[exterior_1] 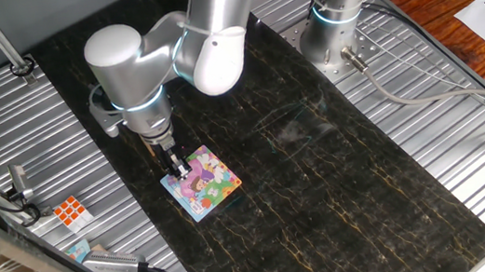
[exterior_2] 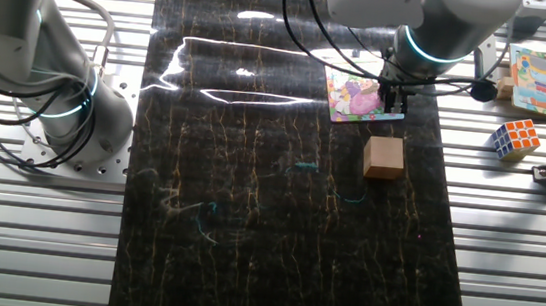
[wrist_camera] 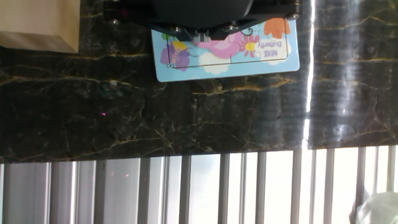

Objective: Assemble one piece of a puzzle

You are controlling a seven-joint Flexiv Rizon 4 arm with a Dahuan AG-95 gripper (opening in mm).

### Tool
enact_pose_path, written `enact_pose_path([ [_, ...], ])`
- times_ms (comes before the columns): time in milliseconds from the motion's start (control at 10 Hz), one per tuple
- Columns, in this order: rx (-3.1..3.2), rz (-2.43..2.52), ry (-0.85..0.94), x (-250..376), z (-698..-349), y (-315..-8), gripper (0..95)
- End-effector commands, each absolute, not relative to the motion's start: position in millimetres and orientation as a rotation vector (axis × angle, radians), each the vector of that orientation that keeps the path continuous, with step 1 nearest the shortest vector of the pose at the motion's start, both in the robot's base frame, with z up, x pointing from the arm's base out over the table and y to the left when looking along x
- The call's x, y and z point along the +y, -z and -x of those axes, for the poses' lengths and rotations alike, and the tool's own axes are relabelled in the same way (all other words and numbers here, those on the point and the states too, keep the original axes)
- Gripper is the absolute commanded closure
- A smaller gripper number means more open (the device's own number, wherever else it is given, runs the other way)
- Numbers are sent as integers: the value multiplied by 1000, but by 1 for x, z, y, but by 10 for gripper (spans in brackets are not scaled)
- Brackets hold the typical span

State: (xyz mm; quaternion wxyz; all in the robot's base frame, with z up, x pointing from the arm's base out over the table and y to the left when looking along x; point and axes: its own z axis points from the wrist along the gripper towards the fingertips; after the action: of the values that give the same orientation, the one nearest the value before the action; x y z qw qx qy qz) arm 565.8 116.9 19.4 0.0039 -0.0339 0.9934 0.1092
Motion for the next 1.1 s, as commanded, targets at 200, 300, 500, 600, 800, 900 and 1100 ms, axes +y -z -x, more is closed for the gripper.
enact_pose_path([
  [200,3114,111,-341,116,-566,-19,950],
  [300,3114,112,-340,116,-566,-18,950],
  [500,3112,118,-338,116,-566,-14,950],
  [600,3111,119,-338,116,-566,-13,950],
  [800,3112,122,-340,116,-566,-13,950],
  [900,3112,122,-340,116,-566,-13,950],
  [1100,3112,120,-336,116,-566,-15,950],
])
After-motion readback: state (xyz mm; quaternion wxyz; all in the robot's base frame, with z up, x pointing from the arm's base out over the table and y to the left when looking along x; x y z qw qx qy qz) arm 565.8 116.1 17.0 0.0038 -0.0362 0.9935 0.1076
